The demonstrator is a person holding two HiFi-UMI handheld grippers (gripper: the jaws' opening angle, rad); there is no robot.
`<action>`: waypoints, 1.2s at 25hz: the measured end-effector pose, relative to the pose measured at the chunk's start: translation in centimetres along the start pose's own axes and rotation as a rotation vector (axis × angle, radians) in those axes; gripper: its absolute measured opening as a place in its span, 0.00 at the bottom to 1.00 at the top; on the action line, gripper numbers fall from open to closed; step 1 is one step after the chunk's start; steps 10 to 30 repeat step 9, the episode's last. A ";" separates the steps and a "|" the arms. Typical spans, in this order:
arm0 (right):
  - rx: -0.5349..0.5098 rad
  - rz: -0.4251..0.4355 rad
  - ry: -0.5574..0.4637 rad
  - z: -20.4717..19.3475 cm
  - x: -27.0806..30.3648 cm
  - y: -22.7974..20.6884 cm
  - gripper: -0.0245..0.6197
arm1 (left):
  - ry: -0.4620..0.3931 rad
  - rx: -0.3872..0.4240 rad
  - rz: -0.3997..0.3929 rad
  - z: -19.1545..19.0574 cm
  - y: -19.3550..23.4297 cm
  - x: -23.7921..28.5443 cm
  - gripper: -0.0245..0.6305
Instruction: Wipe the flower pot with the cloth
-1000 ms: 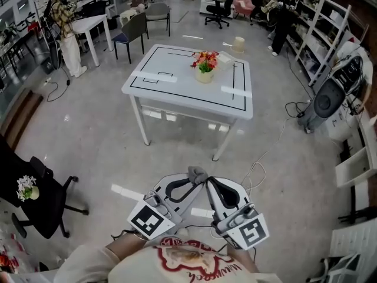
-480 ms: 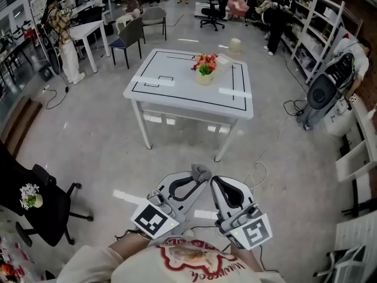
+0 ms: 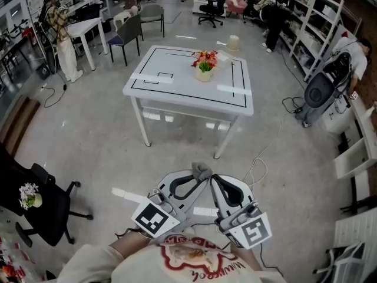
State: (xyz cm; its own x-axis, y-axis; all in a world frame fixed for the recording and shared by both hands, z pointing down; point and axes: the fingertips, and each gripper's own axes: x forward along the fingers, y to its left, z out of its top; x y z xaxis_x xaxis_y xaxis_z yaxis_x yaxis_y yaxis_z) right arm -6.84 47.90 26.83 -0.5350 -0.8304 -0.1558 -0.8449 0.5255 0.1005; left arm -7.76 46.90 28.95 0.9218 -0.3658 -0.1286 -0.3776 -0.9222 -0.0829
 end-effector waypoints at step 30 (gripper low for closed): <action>-0.010 0.006 0.008 -0.1 0.9 0.9 0.04 | -0.006 0.010 -0.002 0.2 0.7 -0.8 0.10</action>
